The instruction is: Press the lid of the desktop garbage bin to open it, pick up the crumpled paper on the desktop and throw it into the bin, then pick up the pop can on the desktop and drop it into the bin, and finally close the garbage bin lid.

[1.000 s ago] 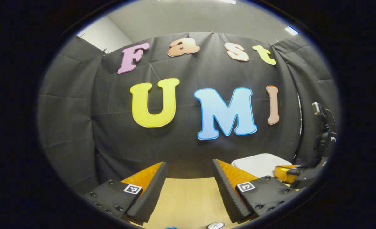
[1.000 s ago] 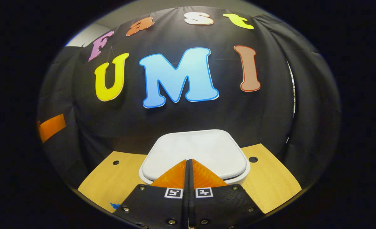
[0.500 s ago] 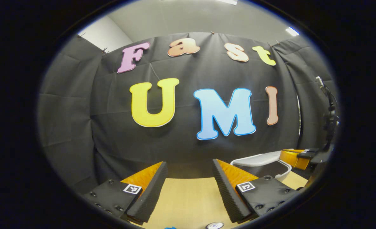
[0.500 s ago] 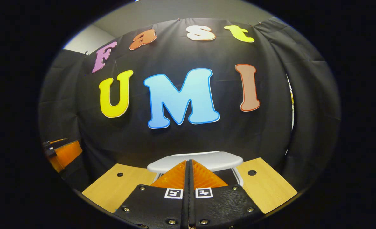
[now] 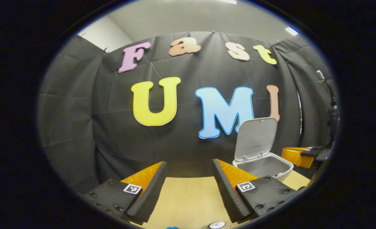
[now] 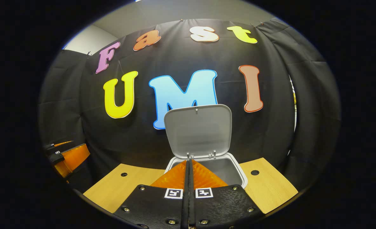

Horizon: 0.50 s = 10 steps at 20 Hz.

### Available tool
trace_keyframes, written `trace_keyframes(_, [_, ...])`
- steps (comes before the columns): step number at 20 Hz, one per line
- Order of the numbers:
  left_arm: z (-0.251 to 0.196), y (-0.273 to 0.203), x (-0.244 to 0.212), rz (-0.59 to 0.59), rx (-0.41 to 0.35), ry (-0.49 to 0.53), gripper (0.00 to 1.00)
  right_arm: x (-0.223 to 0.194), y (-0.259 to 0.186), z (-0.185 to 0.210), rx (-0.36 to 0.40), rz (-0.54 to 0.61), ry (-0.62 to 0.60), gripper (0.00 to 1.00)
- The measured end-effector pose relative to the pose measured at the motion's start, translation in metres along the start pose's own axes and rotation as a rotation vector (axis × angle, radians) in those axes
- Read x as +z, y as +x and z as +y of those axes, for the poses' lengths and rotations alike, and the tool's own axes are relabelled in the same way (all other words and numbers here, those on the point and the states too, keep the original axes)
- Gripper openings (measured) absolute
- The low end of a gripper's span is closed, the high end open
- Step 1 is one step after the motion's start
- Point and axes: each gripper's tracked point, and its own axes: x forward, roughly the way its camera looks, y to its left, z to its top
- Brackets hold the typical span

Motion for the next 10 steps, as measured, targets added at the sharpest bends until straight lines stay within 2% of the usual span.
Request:
trace_keyframes(2, [0.004, 0.001, -0.003, 0.007, 0.004, -0.007, 0.93, 0.001, -0.002, 0.002, 0.003, -0.001, -0.002, 0.0])
trace_keyframes(6, [0.013, 0.003, -0.011, 0.019, 0.018, -0.01, 0.96, 0.005, -0.005, 0.003, 0.008, -0.014, 0.003, 0.0])
trace_keyframes(10, [0.025, 0.009, -0.032, 0.046, 0.026, -0.004, 0.93, 0.009, -0.007, 0.005, 0.015, -0.018, 0.004, 0.0])
